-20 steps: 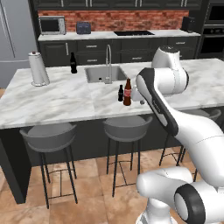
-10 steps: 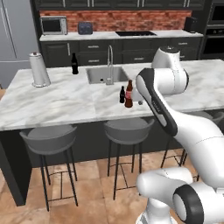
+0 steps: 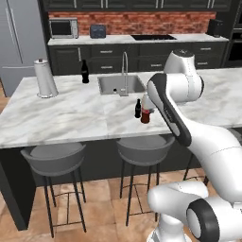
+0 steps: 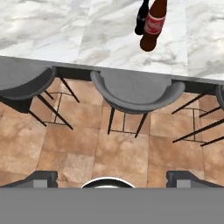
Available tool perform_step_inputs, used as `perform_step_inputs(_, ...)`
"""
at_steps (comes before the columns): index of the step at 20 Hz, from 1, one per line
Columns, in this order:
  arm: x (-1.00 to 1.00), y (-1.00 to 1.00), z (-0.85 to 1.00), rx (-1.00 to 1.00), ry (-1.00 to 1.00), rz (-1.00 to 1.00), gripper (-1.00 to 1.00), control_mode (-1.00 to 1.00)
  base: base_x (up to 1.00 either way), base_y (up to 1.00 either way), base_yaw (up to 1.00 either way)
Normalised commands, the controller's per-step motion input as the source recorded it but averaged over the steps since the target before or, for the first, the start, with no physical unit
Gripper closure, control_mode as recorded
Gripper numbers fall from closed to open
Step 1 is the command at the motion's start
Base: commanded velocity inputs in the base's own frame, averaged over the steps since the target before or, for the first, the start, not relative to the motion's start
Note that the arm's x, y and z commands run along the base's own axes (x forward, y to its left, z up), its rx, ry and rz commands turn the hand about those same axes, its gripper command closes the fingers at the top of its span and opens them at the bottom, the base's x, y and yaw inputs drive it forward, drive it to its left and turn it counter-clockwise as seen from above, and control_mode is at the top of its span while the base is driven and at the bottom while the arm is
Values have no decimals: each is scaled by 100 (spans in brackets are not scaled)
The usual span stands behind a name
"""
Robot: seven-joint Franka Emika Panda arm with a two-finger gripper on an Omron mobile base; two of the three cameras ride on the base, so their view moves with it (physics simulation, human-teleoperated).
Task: Place the large bottle from the dining counter next to the other large bottle outside the sink, and place the small bottle from the dining counter next to the other small bottle inside the sink.
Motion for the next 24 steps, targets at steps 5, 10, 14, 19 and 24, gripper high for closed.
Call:
perform_step_inputs(5, 0, 0, 0, 0, 0, 0, -100, 100, 40, -12, -12)
perform_step_inputs(10, 0, 0, 0, 0, 0, 0, -100, 100, 24, -15, -20)
perform_step_inputs(14, 0, 0, 0, 0, 0, 0, -100, 100, 36, -48, -13)
perform_step_inputs(19, 0, 0, 0, 0, 0, 0, -100, 100, 67, -40, -1)
perform_step_inputs(24, 0, 0, 0, 0, 0, 0, -100, 100, 67, -12, 0)
